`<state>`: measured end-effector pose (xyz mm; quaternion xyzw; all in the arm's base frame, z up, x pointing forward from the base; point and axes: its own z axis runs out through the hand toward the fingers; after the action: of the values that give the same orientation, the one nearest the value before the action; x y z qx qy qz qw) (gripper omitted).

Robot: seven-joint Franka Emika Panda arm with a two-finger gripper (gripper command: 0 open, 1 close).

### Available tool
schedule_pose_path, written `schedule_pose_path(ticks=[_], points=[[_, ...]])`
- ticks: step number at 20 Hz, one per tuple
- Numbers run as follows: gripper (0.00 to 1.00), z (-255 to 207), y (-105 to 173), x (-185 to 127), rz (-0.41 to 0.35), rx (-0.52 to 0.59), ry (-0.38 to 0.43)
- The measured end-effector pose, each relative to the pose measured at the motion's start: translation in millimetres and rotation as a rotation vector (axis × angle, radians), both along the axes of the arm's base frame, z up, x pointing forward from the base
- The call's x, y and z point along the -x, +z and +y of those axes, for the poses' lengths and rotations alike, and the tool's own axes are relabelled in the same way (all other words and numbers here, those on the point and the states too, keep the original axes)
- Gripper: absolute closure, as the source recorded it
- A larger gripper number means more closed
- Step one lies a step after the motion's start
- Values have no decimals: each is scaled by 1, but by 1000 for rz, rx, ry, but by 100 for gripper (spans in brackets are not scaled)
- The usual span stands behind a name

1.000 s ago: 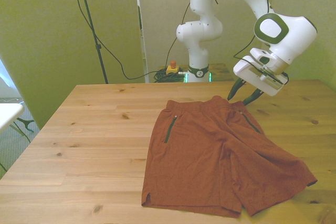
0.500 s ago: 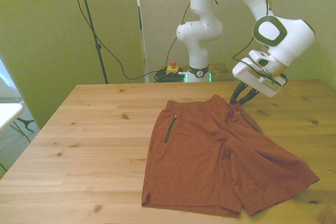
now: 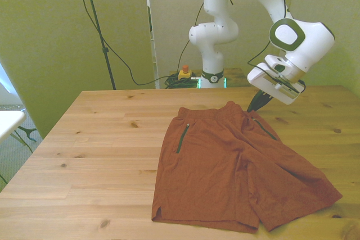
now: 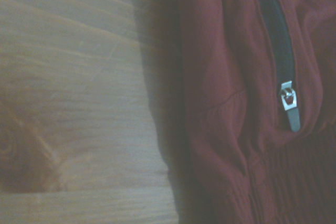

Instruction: Fold the shorts

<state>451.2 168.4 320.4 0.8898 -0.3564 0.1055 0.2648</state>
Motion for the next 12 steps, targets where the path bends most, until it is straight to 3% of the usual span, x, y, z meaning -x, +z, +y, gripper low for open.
schedule_pose_path(ticks=[5, 12], points=[[100, 22, 15, 19, -3, -91, 33], [100, 16, 71, 43, -55, -195, 55]])
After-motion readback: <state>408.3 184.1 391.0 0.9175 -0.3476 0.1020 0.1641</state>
